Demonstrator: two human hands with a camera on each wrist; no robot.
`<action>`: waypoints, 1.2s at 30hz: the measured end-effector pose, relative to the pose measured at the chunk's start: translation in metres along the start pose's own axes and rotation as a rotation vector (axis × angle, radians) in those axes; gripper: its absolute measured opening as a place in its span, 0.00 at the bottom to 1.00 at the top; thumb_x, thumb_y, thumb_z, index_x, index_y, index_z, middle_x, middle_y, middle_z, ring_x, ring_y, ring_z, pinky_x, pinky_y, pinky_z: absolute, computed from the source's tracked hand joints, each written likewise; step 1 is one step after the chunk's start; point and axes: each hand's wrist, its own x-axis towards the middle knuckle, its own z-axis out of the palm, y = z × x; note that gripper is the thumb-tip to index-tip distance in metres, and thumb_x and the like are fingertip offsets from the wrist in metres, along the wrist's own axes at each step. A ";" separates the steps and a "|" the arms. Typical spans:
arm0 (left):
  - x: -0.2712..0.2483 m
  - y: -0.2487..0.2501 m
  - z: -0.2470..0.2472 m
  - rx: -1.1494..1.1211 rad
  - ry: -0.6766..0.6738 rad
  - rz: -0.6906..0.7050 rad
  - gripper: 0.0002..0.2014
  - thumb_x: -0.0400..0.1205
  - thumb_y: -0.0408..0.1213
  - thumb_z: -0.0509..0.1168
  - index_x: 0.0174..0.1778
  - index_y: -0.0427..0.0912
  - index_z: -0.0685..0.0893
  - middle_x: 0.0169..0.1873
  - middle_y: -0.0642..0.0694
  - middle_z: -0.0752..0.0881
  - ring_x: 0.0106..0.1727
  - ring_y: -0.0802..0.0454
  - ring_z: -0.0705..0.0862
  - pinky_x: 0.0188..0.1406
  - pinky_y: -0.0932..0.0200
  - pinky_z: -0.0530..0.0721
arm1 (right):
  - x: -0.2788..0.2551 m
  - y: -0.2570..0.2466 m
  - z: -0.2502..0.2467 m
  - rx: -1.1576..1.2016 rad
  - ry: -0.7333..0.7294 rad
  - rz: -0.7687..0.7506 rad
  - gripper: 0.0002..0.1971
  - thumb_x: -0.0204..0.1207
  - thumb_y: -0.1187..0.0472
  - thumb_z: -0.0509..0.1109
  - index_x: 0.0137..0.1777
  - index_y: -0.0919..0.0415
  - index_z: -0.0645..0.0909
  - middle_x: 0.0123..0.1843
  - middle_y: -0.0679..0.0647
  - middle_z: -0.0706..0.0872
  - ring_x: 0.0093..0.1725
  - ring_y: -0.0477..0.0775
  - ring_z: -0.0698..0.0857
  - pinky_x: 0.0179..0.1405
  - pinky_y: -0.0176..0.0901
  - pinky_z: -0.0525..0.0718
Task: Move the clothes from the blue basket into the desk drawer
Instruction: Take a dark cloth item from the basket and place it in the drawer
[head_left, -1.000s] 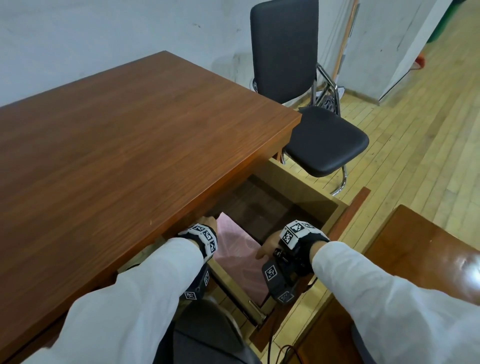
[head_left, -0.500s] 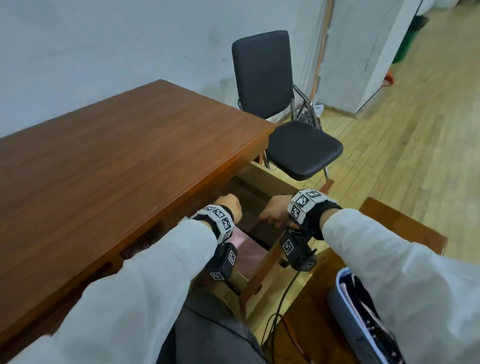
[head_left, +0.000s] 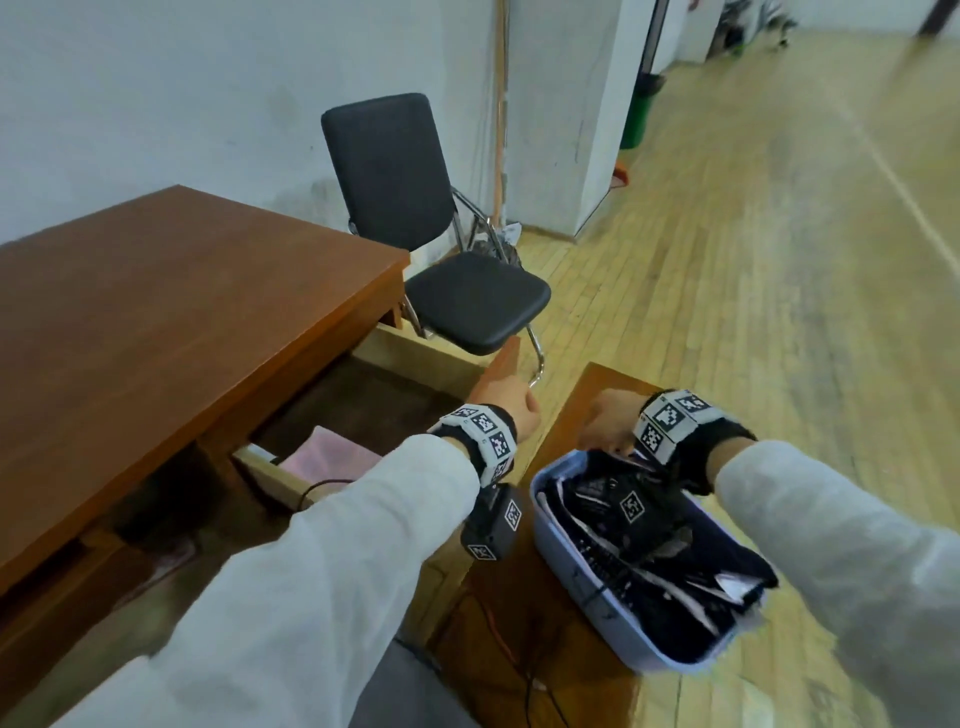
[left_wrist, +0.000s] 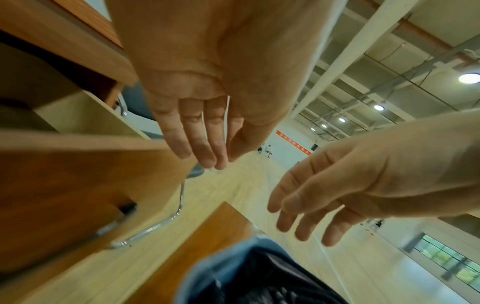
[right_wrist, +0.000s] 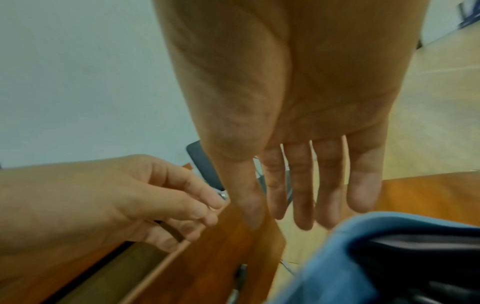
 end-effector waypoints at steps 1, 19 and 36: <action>-0.002 0.006 0.007 0.006 -0.021 0.007 0.14 0.84 0.40 0.60 0.61 0.42 0.85 0.59 0.42 0.87 0.61 0.44 0.85 0.65 0.51 0.82 | -0.003 0.011 0.003 -0.028 0.004 0.032 0.11 0.70 0.54 0.74 0.40 0.63 0.87 0.35 0.56 0.85 0.35 0.55 0.83 0.33 0.42 0.80; -0.017 0.024 0.043 -0.023 -0.179 0.063 0.13 0.82 0.32 0.63 0.60 0.41 0.87 0.60 0.43 0.86 0.62 0.45 0.84 0.60 0.56 0.81 | -0.009 0.083 0.017 -0.088 0.086 0.242 0.09 0.79 0.63 0.64 0.47 0.68 0.84 0.46 0.58 0.87 0.45 0.58 0.85 0.46 0.44 0.84; 0.008 0.007 0.024 -0.295 -0.171 0.182 0.18 0.76 0.38 0.73 0.61 0.41 0.83 0.53 0.44 0.88 0.58 0.45 0.85 0.62 0.48 0.82 | -0.054 0.010 -0.071 0.156 0.195 -0.004 0.20 0.70 0.51 0.70 0.52 0.68 0.88 0.50 0.64 0.89 0.49 0.61 0.87 0.54 0.51 0.85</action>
